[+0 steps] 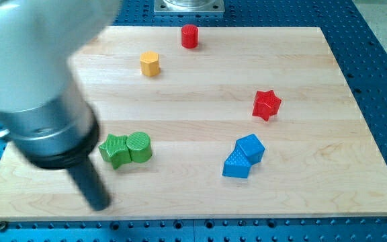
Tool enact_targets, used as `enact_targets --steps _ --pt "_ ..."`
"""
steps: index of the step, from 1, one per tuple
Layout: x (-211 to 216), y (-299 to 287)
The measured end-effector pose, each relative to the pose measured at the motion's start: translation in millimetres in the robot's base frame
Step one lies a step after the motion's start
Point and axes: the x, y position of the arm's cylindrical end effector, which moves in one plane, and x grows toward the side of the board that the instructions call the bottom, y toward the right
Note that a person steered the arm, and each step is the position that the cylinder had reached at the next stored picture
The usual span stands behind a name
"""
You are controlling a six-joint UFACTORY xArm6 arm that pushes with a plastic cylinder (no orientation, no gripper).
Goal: Move the green star diagonally to the blue blocks
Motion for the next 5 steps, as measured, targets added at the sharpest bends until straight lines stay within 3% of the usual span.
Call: enact_targets --steps 1,2,3,4,5 --pt "-50 13" --pt "-49 -63" --pt "-50 -94" --pt "-92 -8" --pt "-133 42"
